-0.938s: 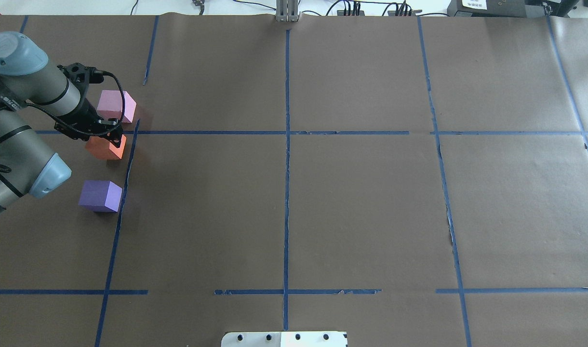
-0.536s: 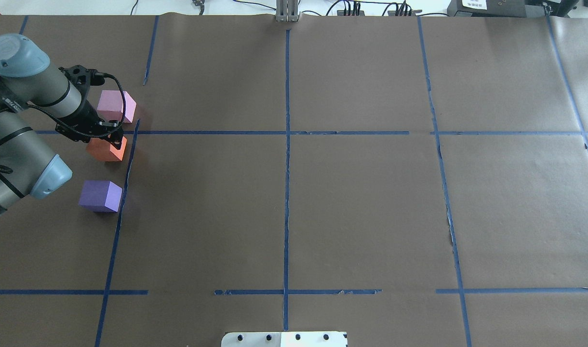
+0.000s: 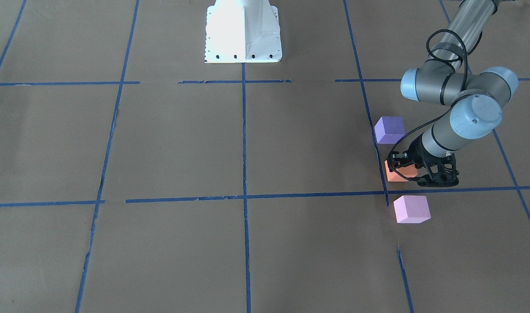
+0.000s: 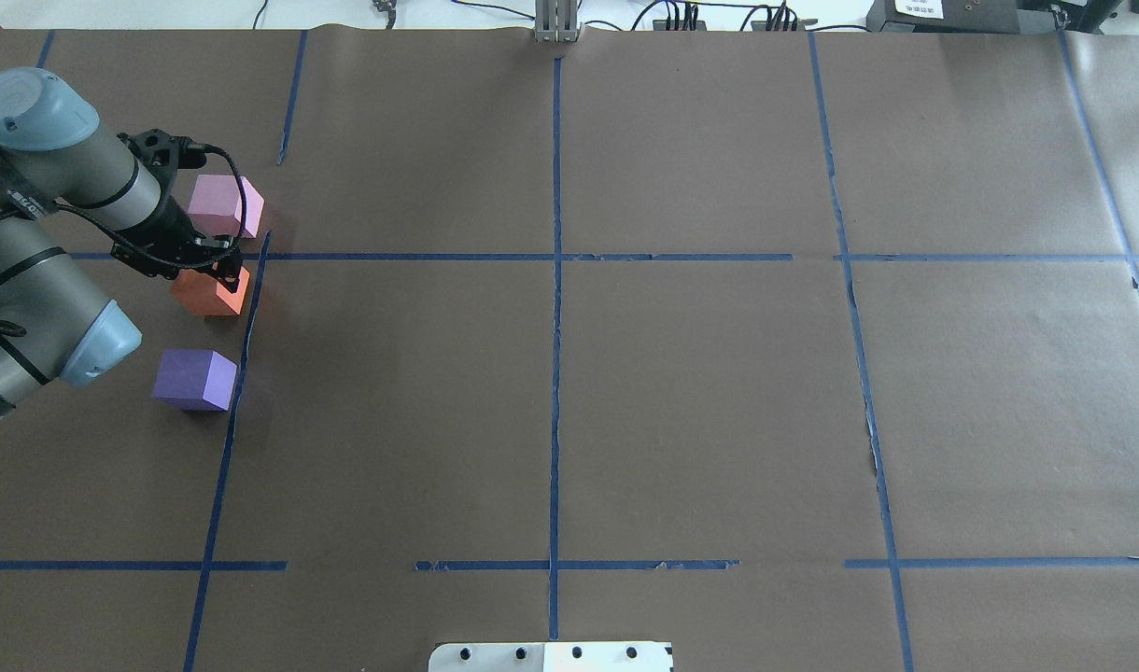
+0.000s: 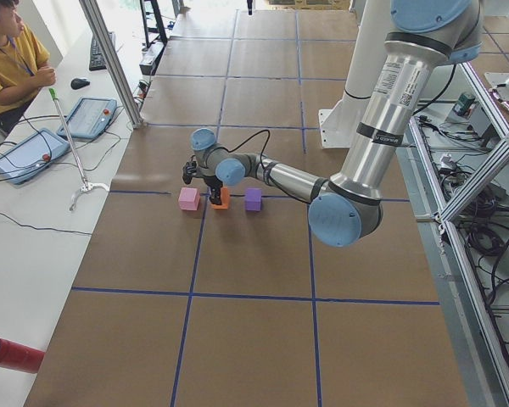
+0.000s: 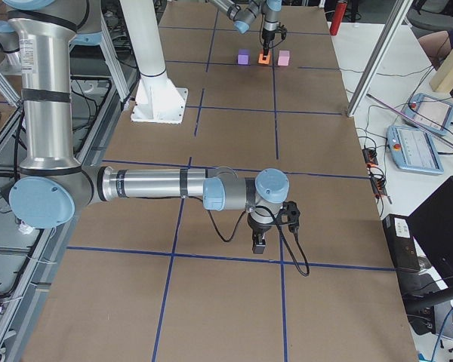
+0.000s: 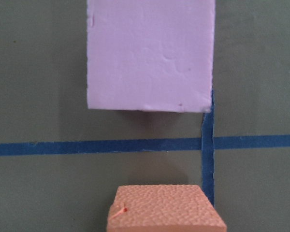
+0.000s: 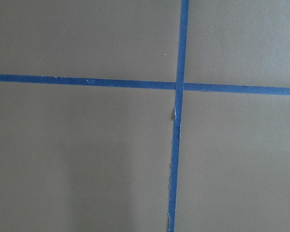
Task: Arrange blocks in a line
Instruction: 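Lower the orange cube between the pink and purple cubes, aligning it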
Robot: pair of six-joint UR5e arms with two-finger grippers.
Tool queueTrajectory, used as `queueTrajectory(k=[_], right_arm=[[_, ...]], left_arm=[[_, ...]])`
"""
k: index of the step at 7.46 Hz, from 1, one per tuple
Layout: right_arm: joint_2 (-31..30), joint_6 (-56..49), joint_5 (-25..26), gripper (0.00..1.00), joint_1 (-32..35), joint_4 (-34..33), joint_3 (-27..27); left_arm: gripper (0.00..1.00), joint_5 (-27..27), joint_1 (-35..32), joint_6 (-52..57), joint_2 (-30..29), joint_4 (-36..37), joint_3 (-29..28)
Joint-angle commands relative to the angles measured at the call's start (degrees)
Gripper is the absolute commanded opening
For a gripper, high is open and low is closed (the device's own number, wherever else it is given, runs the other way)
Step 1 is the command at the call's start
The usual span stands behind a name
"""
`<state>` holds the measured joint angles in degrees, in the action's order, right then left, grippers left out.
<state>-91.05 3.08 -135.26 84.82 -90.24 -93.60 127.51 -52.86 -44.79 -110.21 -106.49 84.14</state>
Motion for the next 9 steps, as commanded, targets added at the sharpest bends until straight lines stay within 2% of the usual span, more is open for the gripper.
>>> queueTrajectory(k=[1,2,3,5,6,7,8,9], right_arm=[[0.0,0.0,0.0,1.0,0.0,-0.02,0.0],[0.0,0.0,0.0,1.0,0.0,-0.02,0.0],[0.0,0.0,0.0,1.0,0.0,-0.02,0.0],[0.0,0.0,0.0,1.0,0.0,-0.02,0.0],[0.0,0.0,0.0,1.0,0.0,-0.02,0.0],[0.0,0.0,0.0,1.0,0.0,0.07,0.0],[0.0,0.0,0.0,1.0,0.0,-0.02,0.0],[0.0,0.0,0.0,1.0,0.0,-0.02,0.0]], left_arm=[[0.39,0.19,0.04,0.06,0.0,-0.04,-0.29],[0.41,0.37,0.04,0.06,0.0,-0.39,-0.38],[0.48,0.46,0.21,0.06,0.0,-0.91,-0.82],[0.51,0.72,0.48,0.06,0.0,-1.62,-1.26],[0.57,0.72,0.57,-0.03,0.0,-1.62,-1.26],[0.84,0.72,0.57,0.06,-0.09,-1.62,-1.17],[0.98,0.72,0.57,0.06,-0.09,-1.62,-1.17],[0.99,0.63,0.57,0.23,-0.01,-1.62,-1.17]])
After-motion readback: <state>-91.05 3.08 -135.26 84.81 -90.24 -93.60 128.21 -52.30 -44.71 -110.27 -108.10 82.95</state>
